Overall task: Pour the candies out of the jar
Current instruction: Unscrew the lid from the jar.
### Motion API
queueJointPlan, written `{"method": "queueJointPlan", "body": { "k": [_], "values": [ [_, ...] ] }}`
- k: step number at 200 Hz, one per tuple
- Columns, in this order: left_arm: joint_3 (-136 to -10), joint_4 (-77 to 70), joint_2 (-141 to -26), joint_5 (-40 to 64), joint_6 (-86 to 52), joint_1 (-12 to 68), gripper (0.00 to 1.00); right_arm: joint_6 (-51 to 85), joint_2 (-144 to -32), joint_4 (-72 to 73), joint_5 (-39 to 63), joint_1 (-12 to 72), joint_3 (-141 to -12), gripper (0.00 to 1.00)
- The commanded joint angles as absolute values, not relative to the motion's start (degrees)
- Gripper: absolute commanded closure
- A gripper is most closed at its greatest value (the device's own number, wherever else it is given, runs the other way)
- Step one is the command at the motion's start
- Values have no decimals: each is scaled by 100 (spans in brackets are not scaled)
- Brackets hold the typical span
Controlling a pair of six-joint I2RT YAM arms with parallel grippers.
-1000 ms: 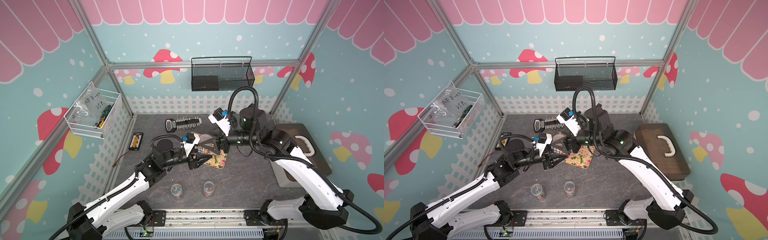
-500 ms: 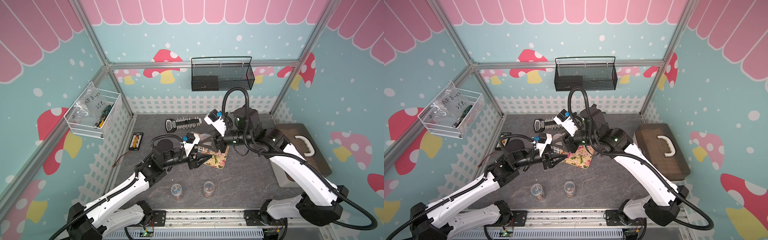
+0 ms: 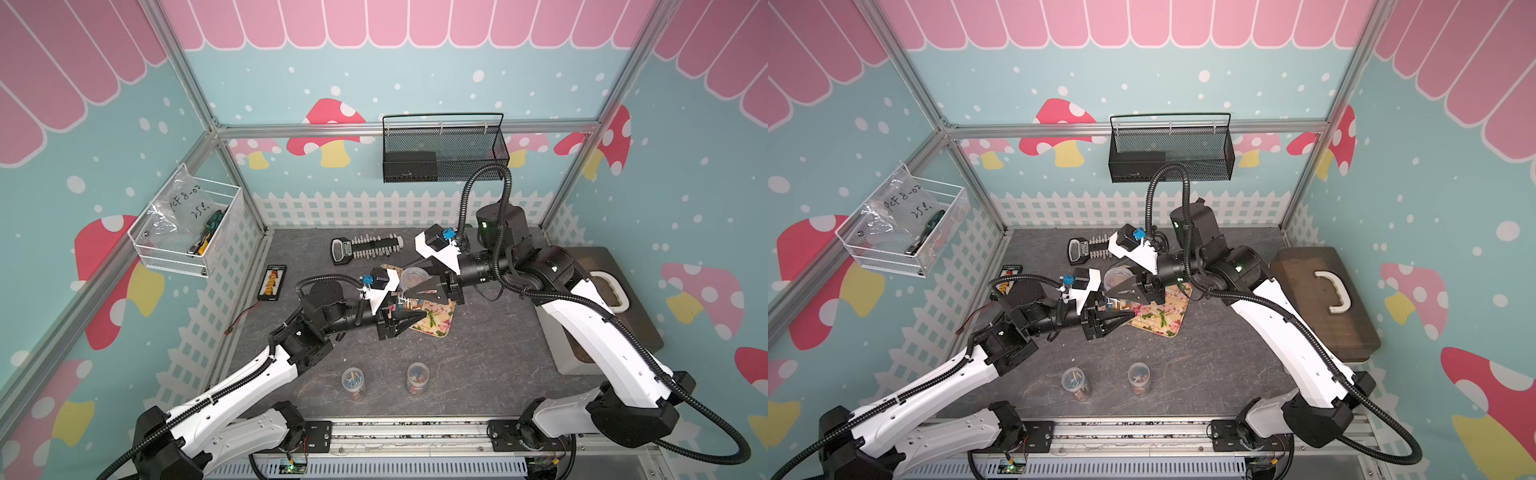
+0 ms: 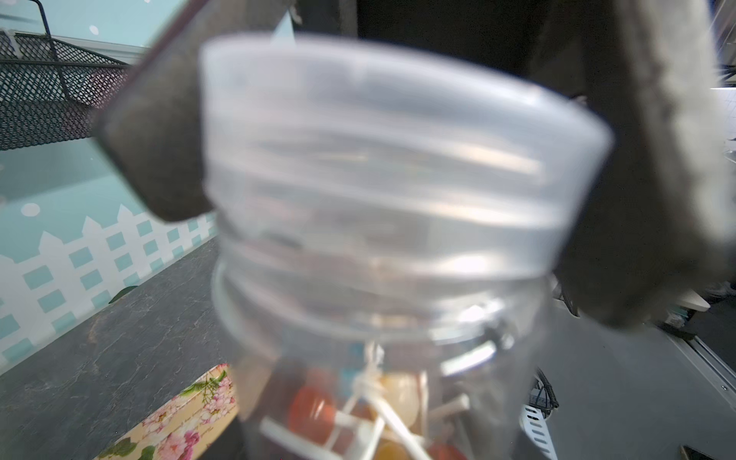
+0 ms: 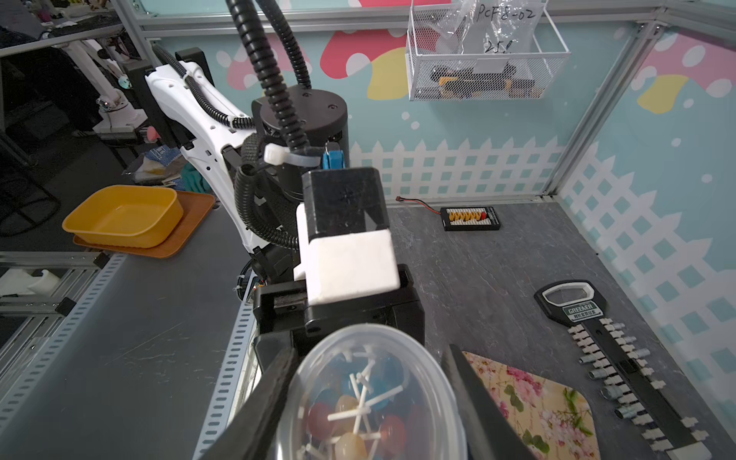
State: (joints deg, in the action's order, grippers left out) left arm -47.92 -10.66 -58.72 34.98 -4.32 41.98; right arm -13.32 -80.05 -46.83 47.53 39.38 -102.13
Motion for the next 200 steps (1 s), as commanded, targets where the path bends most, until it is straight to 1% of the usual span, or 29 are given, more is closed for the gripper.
{"method": "queueJointPlan", "body": {
  "k": [1, 27, 31, 76, 138, 164, 184, 200],
  "values": [
    [-4702, -973, -5766, 3421, -809, 4122, 59, -1966, -7895, -4453, 5493, 3905, -10473, 64],
    [-4675, -959, -5783, 3449, -819, 4122, 59, -1840, -7729, -4144, 5386, 3902, -10307, 61],
    [-4668, -964, -5783, 3453, -826, 4126, 59, -1798, -7707, -4094, 5213, 3909, -10289, 61],
    [-4623, -1036, -5772, 3464, -881, 4122, 59, -1117, -7429, -3114, 4617, 3896, -9865, 60],
    [-4607, -1056, -5773, 3463, -886, 4122, 59, -440, -7078, -2009, 4069, 3895, -9150, 60],
    [-4605, -1059, -5783, 3471, -895, 4122, 59, -335, -7091, -1906, 4303, 3896, -9051, 60],
    [-4614, -1072, -5790, 3479, -900, 4122, 59, -483, -7216, -2076, 5083, 3863, -9159, 58],
    [-4616, -1076, -5791, 3489, -896, 4122, 59, -353, -7414, -2156, 5689, 3789, -9311, 58]
  ]
}}
